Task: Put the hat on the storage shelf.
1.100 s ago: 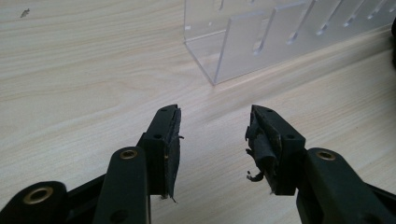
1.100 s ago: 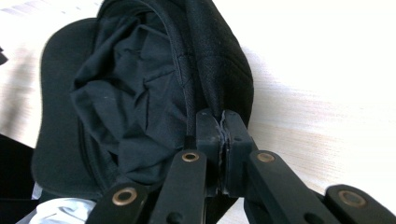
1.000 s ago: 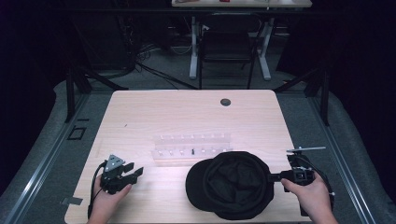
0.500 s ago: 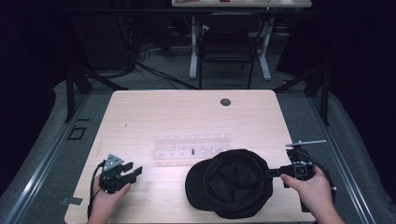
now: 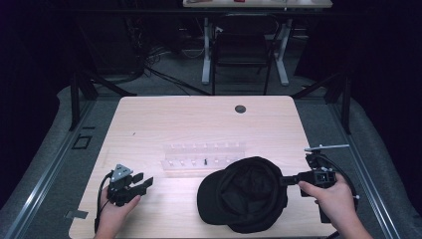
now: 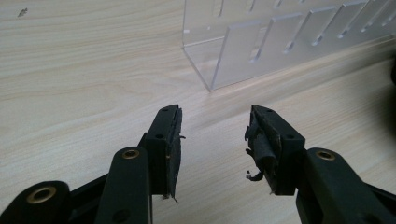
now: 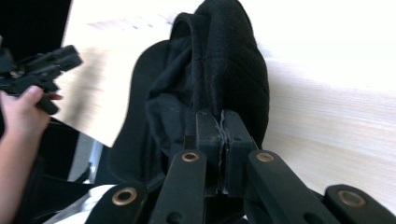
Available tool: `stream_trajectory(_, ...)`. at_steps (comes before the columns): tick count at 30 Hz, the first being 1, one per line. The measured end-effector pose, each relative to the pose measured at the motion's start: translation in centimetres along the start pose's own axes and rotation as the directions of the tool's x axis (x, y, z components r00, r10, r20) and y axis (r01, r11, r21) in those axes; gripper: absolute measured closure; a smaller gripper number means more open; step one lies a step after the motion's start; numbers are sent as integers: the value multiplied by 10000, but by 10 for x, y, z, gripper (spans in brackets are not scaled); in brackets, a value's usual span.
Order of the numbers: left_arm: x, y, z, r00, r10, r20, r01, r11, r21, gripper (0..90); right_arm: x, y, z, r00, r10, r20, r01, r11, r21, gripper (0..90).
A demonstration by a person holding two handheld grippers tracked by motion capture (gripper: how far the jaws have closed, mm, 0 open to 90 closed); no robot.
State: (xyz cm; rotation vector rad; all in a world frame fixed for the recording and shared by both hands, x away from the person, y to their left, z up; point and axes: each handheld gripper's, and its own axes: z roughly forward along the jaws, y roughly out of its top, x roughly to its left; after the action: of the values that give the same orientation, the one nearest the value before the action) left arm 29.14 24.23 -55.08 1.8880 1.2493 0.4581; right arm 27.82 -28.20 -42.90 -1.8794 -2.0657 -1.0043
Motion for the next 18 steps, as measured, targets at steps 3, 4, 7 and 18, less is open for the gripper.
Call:
stream_trajectory(3,0,-1,-1,10000,-54,43,54,10000,-20,547,4,3,-5,9998,41,-172,-39,9999,103,881)
stream_trajectory(4,0,-1,-1,9999,-78,75,78,10000,0,547,6,4,-6,9996,89,-280,-86,9999,99,881)
stream_trajectory(7,1,-1,-2,9999,-108,131,108,9999,-7,546,11,7,-11,9981,182,-587,-176,9998,94,882)
stream_trajectory(18,2,-2,-3,9998,-109,165,110,9999,-34,543,23,16,-19,9888,415,-1434,-399,9991,141,884)
